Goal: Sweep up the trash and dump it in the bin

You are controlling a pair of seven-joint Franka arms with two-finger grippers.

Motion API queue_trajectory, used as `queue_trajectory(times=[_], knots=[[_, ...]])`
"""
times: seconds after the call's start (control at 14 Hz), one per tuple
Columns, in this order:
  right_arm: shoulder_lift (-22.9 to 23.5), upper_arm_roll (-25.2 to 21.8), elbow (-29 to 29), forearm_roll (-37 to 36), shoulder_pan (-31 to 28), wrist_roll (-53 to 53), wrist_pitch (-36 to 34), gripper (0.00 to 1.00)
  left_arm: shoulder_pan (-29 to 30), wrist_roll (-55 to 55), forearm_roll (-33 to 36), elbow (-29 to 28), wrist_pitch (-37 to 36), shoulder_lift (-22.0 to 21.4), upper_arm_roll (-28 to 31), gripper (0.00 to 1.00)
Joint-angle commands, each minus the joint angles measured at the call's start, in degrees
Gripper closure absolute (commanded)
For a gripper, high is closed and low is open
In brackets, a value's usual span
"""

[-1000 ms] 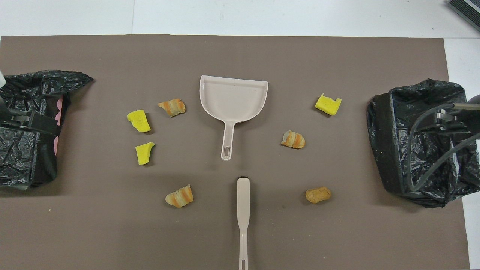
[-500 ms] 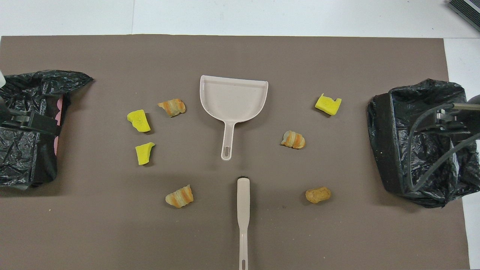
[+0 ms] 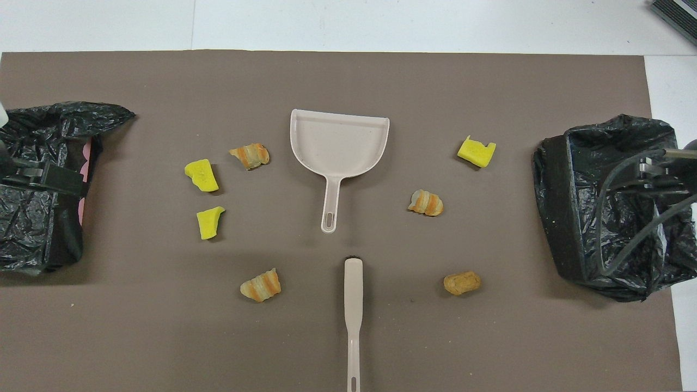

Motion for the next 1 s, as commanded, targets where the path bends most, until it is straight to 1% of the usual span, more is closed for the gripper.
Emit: queue_trajectory(times=[0.0, 0.79, 0.93], knots=[[-1.12, 0.09, -1.3, 1.02, -0.74, -1.95, 0.2, 0.0, 0.43, 0.36, 0.85, -1.35, 0.1, -1.28, -0.32, 0.0], [-1.21, -0.17, -1.21, 1.02, -0.74, -2.04, 0.29, 0.0, 0.52, 0.36, 0.85, -1.35, 0.1, -1.19, -0.32, 0.0], [-1.21, -0.17, -1.3, 1.02, -0.31, -1.52, 0.55, 0.0, 0.52, 0.53, 0.94, -0.3, 0.27, -1.37, 0.46, 0.0]])
